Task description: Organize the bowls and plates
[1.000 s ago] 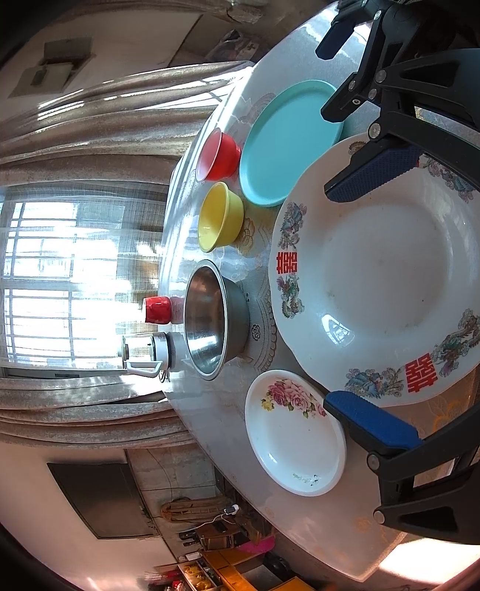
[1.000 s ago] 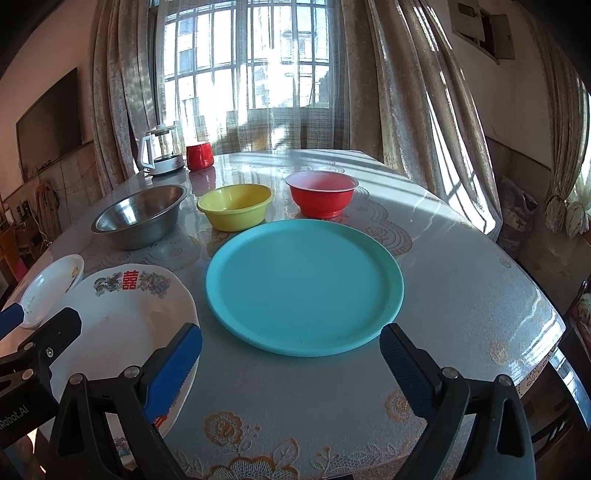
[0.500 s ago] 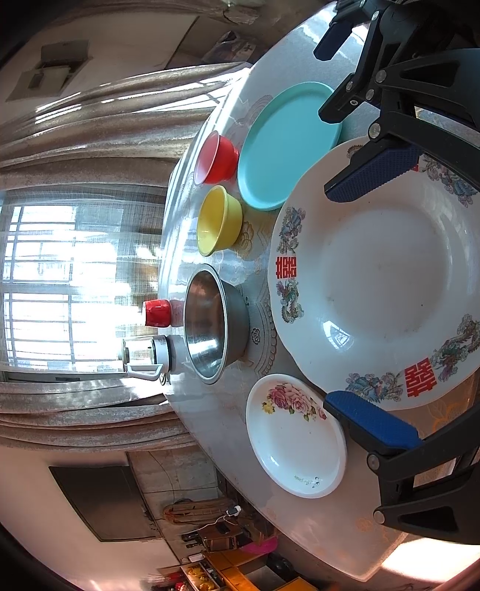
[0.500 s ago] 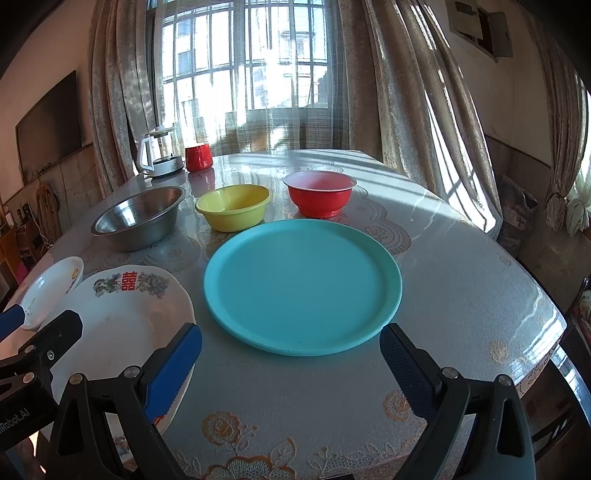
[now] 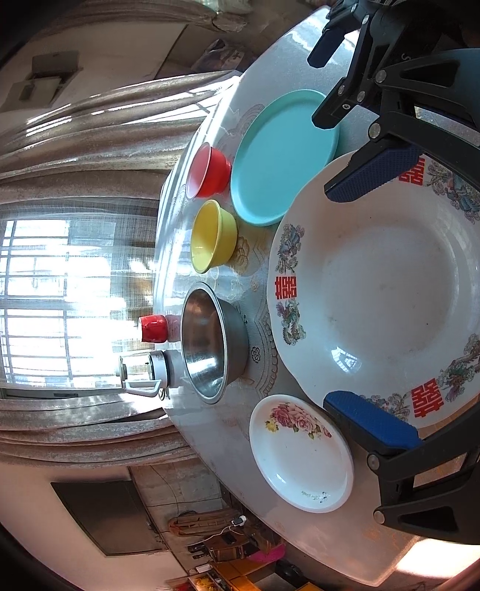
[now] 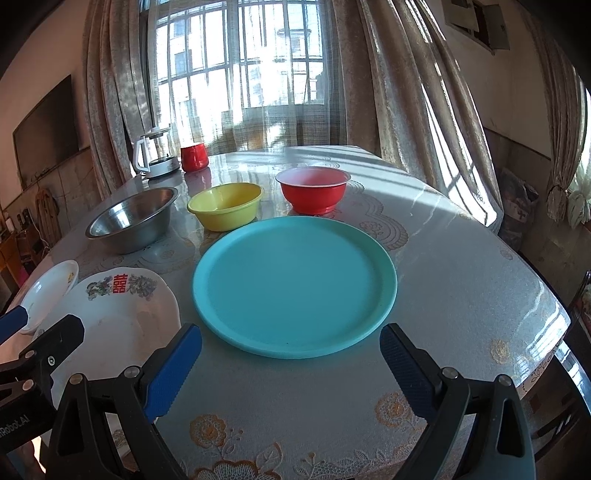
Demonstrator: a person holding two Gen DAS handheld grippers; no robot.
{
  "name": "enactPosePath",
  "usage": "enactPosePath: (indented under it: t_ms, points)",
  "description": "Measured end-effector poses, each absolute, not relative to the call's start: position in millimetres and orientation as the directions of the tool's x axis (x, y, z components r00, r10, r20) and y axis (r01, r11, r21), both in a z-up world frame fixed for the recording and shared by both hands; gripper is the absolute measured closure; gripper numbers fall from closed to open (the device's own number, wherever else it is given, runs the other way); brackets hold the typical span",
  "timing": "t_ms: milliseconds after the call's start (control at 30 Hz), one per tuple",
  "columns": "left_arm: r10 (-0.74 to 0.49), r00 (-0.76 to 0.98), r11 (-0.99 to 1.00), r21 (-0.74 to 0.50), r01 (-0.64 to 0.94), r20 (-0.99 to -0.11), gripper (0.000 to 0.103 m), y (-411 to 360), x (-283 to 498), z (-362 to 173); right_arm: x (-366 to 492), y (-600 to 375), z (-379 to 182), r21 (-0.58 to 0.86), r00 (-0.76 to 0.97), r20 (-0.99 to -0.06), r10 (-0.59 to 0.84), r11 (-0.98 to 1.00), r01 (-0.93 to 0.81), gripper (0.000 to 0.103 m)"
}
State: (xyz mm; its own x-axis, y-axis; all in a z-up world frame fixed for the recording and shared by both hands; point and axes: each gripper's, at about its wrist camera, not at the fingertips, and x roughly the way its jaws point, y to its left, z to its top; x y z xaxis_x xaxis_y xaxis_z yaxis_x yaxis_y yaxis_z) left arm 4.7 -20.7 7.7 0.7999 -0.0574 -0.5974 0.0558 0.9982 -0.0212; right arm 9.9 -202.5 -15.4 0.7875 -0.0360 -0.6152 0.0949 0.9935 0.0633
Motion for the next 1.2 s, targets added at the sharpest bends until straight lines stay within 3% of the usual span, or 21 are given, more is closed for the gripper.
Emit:
enactPosePath:
  t_ms: [200, 367, 467, 567, 633, 700, 800, 933, 1200]
  points:
    - [-0.156, 0.762, 0.985, -0.042, 0.168, -0.629, 0.0, -32.5, 16.0, 8.2, 15.8, -227.0, -19.3, 0.115, 0.774, -0.633, -0.025, 0.985, 0.126, 0.004]
    - [-0.219, 0.672, 0.969, -0.075, 0.237, -0.708, 0.0, -38.3, 42.4, 8.2, 25.3, -260.8, -26.4, 0.266, 0.754, -0.653, 0.076, 0.955, 0.134, 0.005]
    - [-0.246, 0.643, 0.962, -0.105, 0.25, -0.726, 0.003, -36.7, 59.2, 12.3, 32.3, -278.0, -33.1, 0.337, 0.734, -0.669, 0.117, 0.928, 0.159, 0.013]
    - [-0.263, 0.621, 0.957, -0.119, 0.264, -0.738, 0.019, -35.3, 76.6, 17.9, 40.2, -288.9, -38.4, 0.342, 0.724, -0.681, 0.113, 0.922, 0.178, 0.027]
    - [-0.283, 0.601, 0.952, -0.141, 0.274, -0.748, 0.036, -35.4, 87.8, 18.6, 46.2, -293.4, -41.2, 0.34, 0.718, -0.688, 0.11, 0.922, 0.184, 0.035]
    - [-0.293, 0.585, 0.948, -0.152, 0.279, -0.756, 0.044, -37.9, 98.5, 18.4, 51.1, -296.6, -43.4, 0.334, 0.711, -0.695, 0.106, 0.924, 0.188, 0.047]
    - [-0.311, 0.545, 0.94, -0.166, 0.299, -0.778, 0.068, -47.8, 116.5, 15.6, 58.8, -299.7, -45.9, 0.32, 0.706, -0.702, 0.093, 0.927, 0.197, 0.057]
    - [-0.305, 0.502, 0.941, -0.176, 0.288, -0.809, 0.081, -56.7, 140.2, 7.5, 65.6, -304.6, -46.2, 0.313, 0.703, -0.706, 0.085, 0.928, 0.203, 0.064]
    - [-0.322, 0.413, 0.933, -0.209, 0.294, -0.852, 0.085, -77.9, 170.9, -13.4, 70.7, -310.5, -46.5, 0.326, 0.704, -0.701, 0.113, 0.929, 0.176, 0.064]
